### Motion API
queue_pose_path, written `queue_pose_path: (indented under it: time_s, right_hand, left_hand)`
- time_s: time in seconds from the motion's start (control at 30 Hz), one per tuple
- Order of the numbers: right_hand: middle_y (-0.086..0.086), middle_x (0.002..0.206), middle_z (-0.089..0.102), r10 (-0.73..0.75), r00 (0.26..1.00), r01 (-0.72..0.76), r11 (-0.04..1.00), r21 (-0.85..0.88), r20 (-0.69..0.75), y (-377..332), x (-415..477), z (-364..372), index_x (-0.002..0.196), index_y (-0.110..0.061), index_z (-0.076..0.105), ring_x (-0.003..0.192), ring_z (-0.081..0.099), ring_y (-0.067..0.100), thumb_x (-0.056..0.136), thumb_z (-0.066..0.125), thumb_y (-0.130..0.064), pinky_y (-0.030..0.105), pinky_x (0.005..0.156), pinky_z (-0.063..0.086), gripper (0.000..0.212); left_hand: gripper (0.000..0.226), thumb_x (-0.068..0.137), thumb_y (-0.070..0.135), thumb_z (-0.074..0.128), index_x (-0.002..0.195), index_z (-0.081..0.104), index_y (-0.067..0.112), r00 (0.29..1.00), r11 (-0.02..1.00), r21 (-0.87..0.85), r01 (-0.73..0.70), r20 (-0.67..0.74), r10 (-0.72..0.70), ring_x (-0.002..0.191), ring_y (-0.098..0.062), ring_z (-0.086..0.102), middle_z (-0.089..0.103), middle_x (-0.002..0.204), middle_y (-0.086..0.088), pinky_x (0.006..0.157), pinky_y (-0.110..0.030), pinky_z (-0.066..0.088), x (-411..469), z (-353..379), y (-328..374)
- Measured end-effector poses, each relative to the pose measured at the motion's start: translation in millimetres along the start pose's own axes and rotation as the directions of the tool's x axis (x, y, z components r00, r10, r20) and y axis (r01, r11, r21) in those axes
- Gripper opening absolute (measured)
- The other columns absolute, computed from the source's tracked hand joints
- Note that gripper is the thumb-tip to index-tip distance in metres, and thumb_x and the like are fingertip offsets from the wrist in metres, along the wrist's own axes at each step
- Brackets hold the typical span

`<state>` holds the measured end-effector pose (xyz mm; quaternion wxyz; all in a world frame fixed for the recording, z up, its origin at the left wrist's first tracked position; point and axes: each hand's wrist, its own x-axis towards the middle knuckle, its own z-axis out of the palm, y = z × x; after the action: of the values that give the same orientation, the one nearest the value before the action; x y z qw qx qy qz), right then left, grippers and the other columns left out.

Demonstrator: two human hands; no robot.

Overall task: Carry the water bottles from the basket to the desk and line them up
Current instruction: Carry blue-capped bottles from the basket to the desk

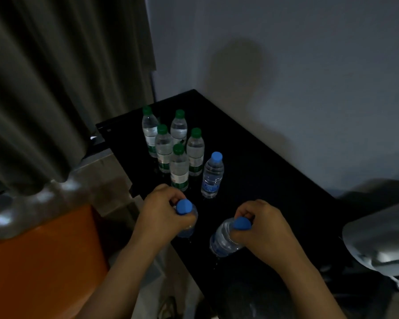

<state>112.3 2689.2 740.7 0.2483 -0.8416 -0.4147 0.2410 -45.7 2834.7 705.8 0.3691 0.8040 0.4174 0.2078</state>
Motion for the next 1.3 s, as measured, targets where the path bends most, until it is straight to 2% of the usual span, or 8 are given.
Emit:
queue_pose_path:
  time_s: [0.23, 0.43, 0.7, 0.8, 0.97, 1.1, 1.3]
  right_hand:
    - [-0.010, 0.087, 0.054, 0.057, 0.998, -0.057, 0.998, -0.001, -0.011, 1.1, 12.9, 5.3, 0.075, -0.026, 0.062, 0.072, 0.057, 0.006, 0.064, 0.079, -0.021, 0.015, 0.056, 0.043, 0.021]
    - [-0.012, 0.089, 0.053, 0.076, 0.997, -0.076, 0.997, -0.013, -0.007, 4.5, 18.1, 6.9, 0.077, -0.029, 0.061, 0.073, 0.056, 0.004, 0.066, 0.078, -0.021, 0.014, 0.056, 0.041, 0.021]
    - [-0.011, 0.089, 0.053, 0.083, 0.996, -0.083, 0.996, -0.011, -0.032, 8.2, 23.5, 7.9, 0.078, -0.026, 0.063, 0.073, 0.057, 0.005, 0.067, 0.077, -0.021, 0.015, 0.057, 0.046, 0.019]
    - [-0.011, 0.091, 0.054, 0.086, 0.996, -0.086, 0.996, -0.010, -0.022, 9.1, 25.4, 8.9, 0.080, -0.026, 0.063, 0.075, 0.057, 0.006, 0.068, 0.077, -0.020, 0.018, 0.062, 0.050, 0.019]
    - [-0.009, 0.090, 0.054, 0.084, 0.996, -0.084, 0.996, -0.001, -0.011, 11.5, 29.4, 7.5, 0.080, -0.025, 0.064, 0.075, 0.058, 0.007, 0.067, 0.077, -0.020, 0.020, 0.062, 0.051, 0.019]
    - [-0.009, 0.089, 0.054, 0.066, 0.998, -0.066, 0.998, -0.003, -0.024, 14.2, 34.1, 6.1, 0.081, -0.024, 0.064, 0.075, 0.057, 0.007, 0.068, 0.078, -0.020, 0.021, 0.062, 0.052, 0.019]
    - [-0.009, 0.090, 0.053, 0.073, 0.996, -0.073, 0.997, 0.004, -0.043, 19.4, 54.9, 7.3, 0.082, -0.024, 0.064, 0.074, 0.056, 0.005, 0.068, 0.078, -0.019, 0.015, 0.057, 0.043, 0.020]
  left_hand:
    - [0.027, 0.054, 0.016, 0.082, 0.072, 0.063, 0.023, 1.000, 0.999, -0.049, -0.007, 0.016, 0.008, 0.069, -0.005, 0.056, 0.054, 0.081, 0.009, 0.058, -0.015, 0.038, 37.5, 10.4, -15.3]
    - [0.026, 0.058, 0.015, 0.082, 0.075, 0.063, 0.018, 0.998, 0.998, -0.047, -0.041, 0.051, 0.044, 0.073, -0.007, 0.056, 0.056, 0.084, 0.003, 0.063, -0.016, 0.041, 57.4, 19.2, -20.2]
    - [0.026, 0.057, 0.012, 0.082, 0.075, 0.064, 0.017, 0.998, 0.999, -0.032, -0.039, 0.049, 0.041, 0.072, -0.009, 0.054, 0.056, 0.081, 0.002, 0.060, -0.016, 0.039, 79.3, 28.3, -23.0]
    - [0.026, 0.057, 0.012, 0.082, 0.078, 0.065, 0.013, 0.997, 0.999, -0.016, -0.046, 0.061, 0.047, 0.075, -0.014, 0.055, 0.057, 0.084, -0.001, 0.062, -0.020, 0.043, 85.0, 33.4, -23.3]
    - [0.027, 0.059, 0.011, 0.082, 0.081, 0.065, 0.012, 0.997, 1.000, -0.016, -0.017, 0.081, 0.018, 0.077, -0.018, 0.057, 0.055, 0.087, -0.003, 0.073, -0.035, 0.053, 82.3, 40.1, -28.8]
    - [0.026, 0.060, 0.009, 0.081, 0.081, 0.066, 0.012, 0.998, 0.999, -0.031, -0.022, 0.054, 0.024, 0.076, -0.019, 0.058, 0.055, 0.087, -0.004, 0.073, -0.039, 0.054, 82.0, 42.4, -32.3]
    - [0.022, 0.065, 0.011, 0.081, 0.083, 0.069, 0.013, 0.998, 0.994, -0.104, 0.022, 0.056, -0.016, 0.078, -0.020, 0.060, 0.058, 0.085, -0.003, 0.074, -0.038, 0.053, 87.5, 43.8, -37.0]
